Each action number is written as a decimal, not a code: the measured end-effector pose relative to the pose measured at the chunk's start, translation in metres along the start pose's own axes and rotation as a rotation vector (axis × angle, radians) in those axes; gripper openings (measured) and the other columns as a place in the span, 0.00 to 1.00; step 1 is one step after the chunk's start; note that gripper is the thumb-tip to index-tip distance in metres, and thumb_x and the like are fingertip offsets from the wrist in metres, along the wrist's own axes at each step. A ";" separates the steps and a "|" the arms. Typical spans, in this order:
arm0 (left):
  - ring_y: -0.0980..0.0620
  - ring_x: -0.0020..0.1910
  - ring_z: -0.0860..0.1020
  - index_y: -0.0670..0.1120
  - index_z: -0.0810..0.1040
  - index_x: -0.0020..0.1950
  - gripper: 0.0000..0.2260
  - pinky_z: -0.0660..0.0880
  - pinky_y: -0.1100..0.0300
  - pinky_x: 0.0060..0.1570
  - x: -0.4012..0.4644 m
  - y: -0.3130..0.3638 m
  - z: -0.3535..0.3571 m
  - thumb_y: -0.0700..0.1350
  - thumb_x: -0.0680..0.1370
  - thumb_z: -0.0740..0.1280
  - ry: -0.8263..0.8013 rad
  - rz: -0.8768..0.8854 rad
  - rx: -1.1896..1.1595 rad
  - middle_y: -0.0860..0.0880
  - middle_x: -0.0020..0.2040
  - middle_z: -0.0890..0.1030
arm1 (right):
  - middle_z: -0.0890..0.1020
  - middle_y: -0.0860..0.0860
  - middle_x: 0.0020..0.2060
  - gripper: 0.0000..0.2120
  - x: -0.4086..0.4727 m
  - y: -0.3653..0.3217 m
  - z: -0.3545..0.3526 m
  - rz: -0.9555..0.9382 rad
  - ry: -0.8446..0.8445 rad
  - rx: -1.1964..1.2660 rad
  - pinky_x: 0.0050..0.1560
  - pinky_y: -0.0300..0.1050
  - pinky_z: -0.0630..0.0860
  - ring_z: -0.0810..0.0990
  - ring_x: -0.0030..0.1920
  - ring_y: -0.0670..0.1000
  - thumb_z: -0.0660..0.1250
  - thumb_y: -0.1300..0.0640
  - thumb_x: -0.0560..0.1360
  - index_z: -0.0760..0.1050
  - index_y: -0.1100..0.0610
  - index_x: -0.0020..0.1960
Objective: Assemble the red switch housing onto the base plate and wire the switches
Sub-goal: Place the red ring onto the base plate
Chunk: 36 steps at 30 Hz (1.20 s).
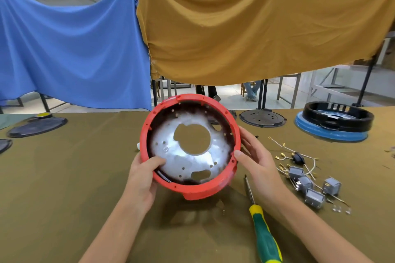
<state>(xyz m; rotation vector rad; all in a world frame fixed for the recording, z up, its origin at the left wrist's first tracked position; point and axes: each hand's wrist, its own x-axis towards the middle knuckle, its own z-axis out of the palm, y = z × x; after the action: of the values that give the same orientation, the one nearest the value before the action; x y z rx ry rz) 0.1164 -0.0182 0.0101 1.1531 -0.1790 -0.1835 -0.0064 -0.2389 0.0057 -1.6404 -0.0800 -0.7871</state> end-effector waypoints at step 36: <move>0.50 0.65 0.66 0.51 0.68 0.71 0.29 0.63 0.49 0.65 -0.014 -0.010 0.004 0.65 0.76 0.58 0.145 0.553 1.087 0.48 0.64 0.71 | 0.80 0.39 0.58 0.22 0.005 0.003 -0.008 0.373 0.153 -0.249 0.57 0.43 0.75 0.76 0.59 0.39 0.55 0.61 0.79 0.71 0.45 0.69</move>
<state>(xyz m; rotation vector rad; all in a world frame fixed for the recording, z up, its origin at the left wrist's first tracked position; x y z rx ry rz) 0.1017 -0.0223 0.0015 2.1255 -0.4930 0.5612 -0.0047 -0.2486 0.0064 -1.7523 0.4368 -0.6482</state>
